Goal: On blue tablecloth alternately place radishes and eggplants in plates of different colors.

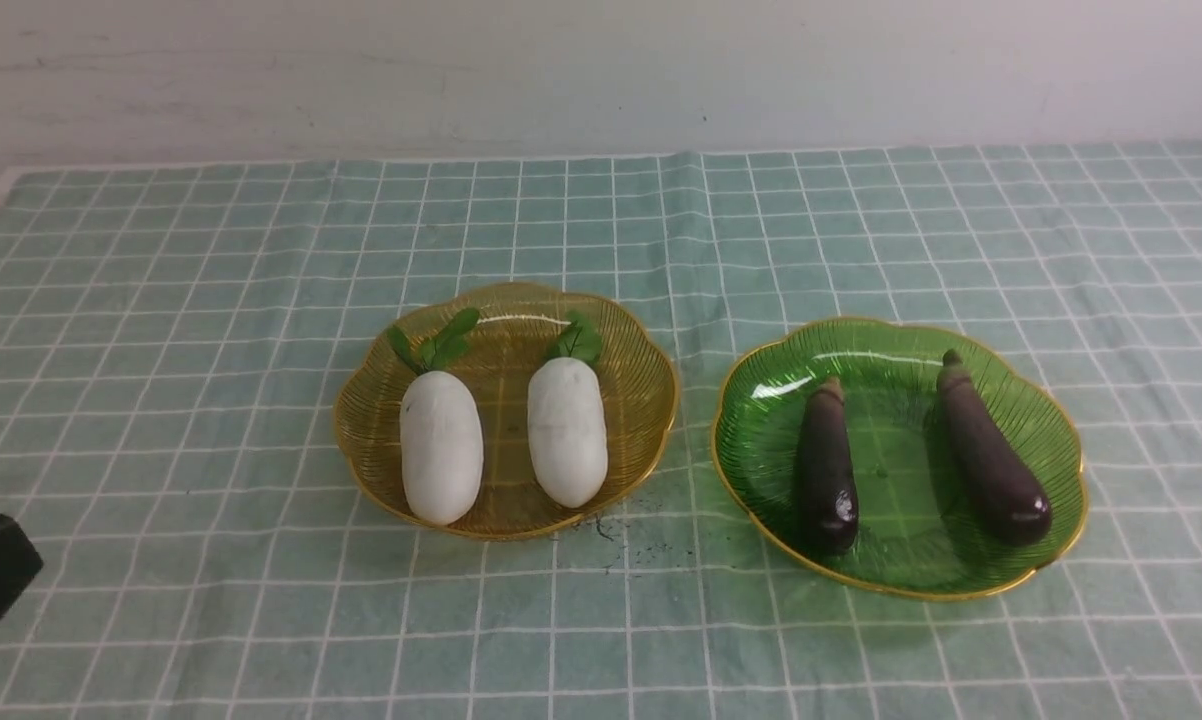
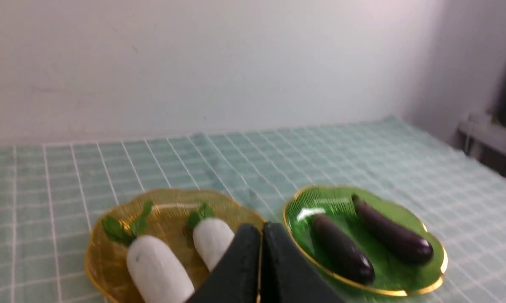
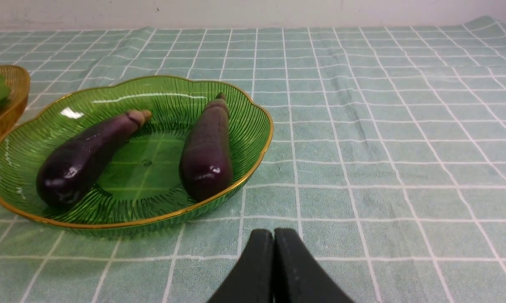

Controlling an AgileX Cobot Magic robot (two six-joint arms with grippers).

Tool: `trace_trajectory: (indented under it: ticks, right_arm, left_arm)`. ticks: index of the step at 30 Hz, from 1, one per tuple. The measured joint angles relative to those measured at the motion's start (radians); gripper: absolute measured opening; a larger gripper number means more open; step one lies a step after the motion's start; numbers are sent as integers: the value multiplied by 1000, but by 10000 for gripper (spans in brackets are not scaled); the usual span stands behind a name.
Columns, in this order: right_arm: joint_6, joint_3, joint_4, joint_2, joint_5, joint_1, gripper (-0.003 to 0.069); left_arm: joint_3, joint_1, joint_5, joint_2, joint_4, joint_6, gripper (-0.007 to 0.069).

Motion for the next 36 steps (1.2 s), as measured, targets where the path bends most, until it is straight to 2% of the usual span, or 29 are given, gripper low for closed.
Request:
trace_trajectory:
  ticks: [3, 7, 13, 19, 23, 24, 27, 36]
  right_arm:
    - [0, 0, 0, 0, 0, 0, -15]
    - [0, 0, 0, 0, 0, 0, -15]
    - [0, 0, 0, 0, 0, 0, -15]
    - [0, 0, 0, 0, -1, 0, -15]
    - [0, 0, 0, 0, -1, 0, -15]
    - [0, 0, 0, 0, -1, 0, -15]
    - [0, 0, 0, 0, -1, 0, -15]
    - [0, 0, 0, 0, -1, 0, -15]
  left_arm:
    - [111, 0, -130, -29, -5, 0, -8]
    - [192, 0, -157, -30, -6, 0, -8]
    - [316, 0, -150, -30, 5, 0, -8]
    - [404, 9, -132, -103, 123, -9, -8]
    - [420, 65, -97, -161, 187, -42, -8]
    - [435, 111, -86, -176, 222, -77, -8]
    - [450, 166, -71, -179, 268, -119, -8]
    - [451, 195, 13, -180, 320, -140, -8]
